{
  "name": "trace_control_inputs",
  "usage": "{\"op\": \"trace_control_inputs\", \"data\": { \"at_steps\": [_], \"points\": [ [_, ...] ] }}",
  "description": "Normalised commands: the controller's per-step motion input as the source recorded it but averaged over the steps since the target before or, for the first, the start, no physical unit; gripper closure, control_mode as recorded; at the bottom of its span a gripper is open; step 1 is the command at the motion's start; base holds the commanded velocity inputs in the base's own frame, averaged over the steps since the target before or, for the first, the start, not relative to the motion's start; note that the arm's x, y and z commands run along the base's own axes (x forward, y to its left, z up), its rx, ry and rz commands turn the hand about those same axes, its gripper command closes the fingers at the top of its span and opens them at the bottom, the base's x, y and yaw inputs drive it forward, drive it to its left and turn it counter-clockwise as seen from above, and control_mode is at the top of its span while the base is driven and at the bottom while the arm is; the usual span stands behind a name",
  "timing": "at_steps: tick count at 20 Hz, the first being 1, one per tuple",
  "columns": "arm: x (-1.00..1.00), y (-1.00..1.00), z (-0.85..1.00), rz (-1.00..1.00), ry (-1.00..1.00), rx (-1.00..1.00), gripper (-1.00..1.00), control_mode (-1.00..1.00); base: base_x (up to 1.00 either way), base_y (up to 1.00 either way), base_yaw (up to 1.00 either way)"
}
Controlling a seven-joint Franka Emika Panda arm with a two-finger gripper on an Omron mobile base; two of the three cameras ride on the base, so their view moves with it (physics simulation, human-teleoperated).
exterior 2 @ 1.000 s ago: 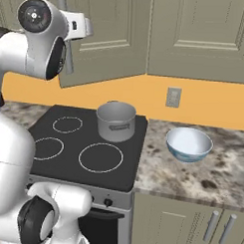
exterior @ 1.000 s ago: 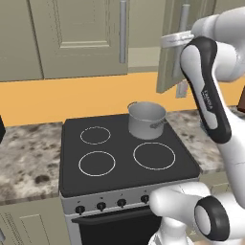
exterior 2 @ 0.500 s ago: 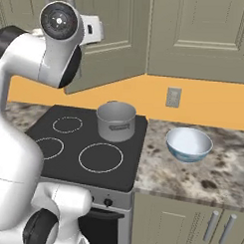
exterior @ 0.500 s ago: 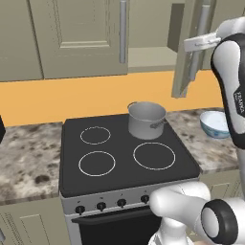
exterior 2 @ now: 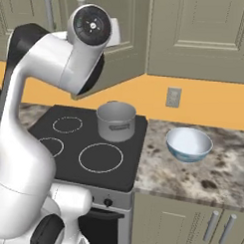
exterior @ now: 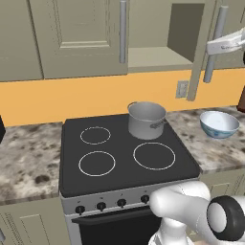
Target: Open the cabinet and move the ladle to the pot. Then close the cabinet.
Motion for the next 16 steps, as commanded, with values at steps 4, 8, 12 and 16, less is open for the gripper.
{"op": "trace_control_inputs", "data": {
  "at_steps": [4, 8, 12, 16],
  "points": [
    [-0.06, -0.28, -0.06, 0.09, 0.00, 0.00, 1.00, -1.00, 0.00, 0.00, 0.00],
    [0.00, -0.25, -0.14, 0.14, 0.00, 0.00, 1.00, -1.00, 0.00, 0.00, 0.00],
    [0.00, -0.30, -0.17, 0.16, 0.00, 0.00, 1.00, -1.00, 0.00, 0.00, 0.00],
    [-0.05, -0.29, -0.25, 0.16, 0.00, 0.00, 1.00, -1.00, 0.00, 0.00, 0.00]
  ]
}}
